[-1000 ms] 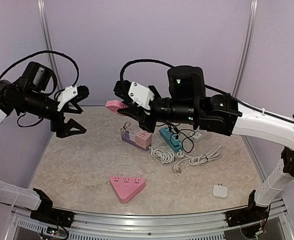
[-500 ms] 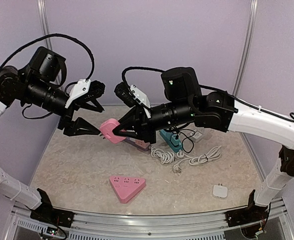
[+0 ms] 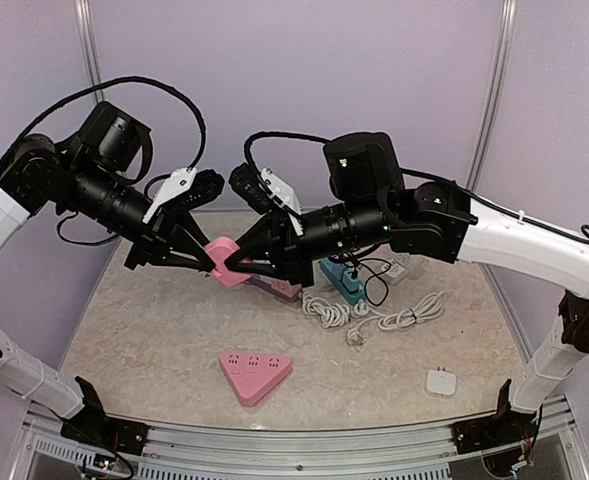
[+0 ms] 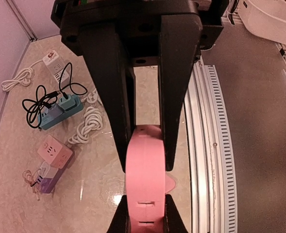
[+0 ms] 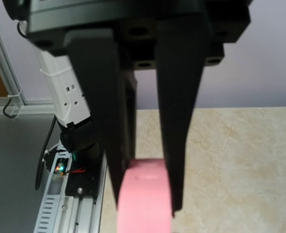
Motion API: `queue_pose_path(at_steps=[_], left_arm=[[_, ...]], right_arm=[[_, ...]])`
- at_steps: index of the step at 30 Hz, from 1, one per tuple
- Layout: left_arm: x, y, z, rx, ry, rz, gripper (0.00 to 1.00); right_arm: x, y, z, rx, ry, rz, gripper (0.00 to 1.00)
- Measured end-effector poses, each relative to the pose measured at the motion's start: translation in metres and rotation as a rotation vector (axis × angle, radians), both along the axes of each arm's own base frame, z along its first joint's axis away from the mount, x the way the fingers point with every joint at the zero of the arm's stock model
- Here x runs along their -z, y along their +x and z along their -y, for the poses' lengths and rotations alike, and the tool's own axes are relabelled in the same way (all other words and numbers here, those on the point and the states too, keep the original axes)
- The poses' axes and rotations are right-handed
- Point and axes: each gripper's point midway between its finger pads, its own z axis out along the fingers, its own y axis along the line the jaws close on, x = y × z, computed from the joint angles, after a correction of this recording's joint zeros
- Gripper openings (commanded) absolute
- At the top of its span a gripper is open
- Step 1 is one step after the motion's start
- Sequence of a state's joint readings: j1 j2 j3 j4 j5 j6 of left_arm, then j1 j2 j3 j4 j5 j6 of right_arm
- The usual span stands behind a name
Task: Insert the plug
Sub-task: Adjust the plug.
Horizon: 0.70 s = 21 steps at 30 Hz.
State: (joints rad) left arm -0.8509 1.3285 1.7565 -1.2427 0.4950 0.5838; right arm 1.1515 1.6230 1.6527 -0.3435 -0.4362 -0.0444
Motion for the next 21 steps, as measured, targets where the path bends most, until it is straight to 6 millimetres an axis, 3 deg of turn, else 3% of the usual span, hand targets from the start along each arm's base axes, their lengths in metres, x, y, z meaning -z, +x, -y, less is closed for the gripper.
queue_pose_path(at_steps=[2, 3, 6, 11, 16, 18, 19, 21], left_arm=[[0.001, 0.0, -0.001, -0.009, 0.0, -0.018, 0.0], [0.0, -0.001, 0.0, -0.006, -0.004, -0.018, 0.0], [-0.001, 0.001, 0.001, -0.005, -0.017, -0.023, 0.0], [-0.012, 0.015, -0.005, -0.049, -0.07, -0.024, 0.0], [-0.019, 0.009, -0.005, -0.029, -0.103, -0.032, 0.0], [-0.02, 0.008, -0.005, -0.023, -0.11, -0.035, 0.0], [-0.021, 0.007, -0.004, -0.019, -0.114, -0.036, 0.0], [-0.022, 0.006, -0.004, -0.014, -0.119, -0.04, 0.0]], right_arm=[[0.0, 0.001, 0.0, 0.003, 0.0, 0.006, 0.52], [0.0, 0.002, 0.0, 0.011, 0.0, 0.0, 0.63], [-0.003, 0.006, 0.0, 0.042, 0.035, -0.01, 0.72], [0.005, 0.005, 0.01, 0.077, 0.081, -0.043, 0.67], [-0.006, 0.007, 0.007, 0.086, 0.133, -0.062, 0.6], [-0.01, 0.008, 0.007, 0.089, 0.149, -0.068, 0.49], [-0.012, 0.009, 0.006, 0.091, 0.158, -0.073, 0.38], [-0.015, 0.011, 0.006, 0.094, 0.17, -0.081, 0.31]])
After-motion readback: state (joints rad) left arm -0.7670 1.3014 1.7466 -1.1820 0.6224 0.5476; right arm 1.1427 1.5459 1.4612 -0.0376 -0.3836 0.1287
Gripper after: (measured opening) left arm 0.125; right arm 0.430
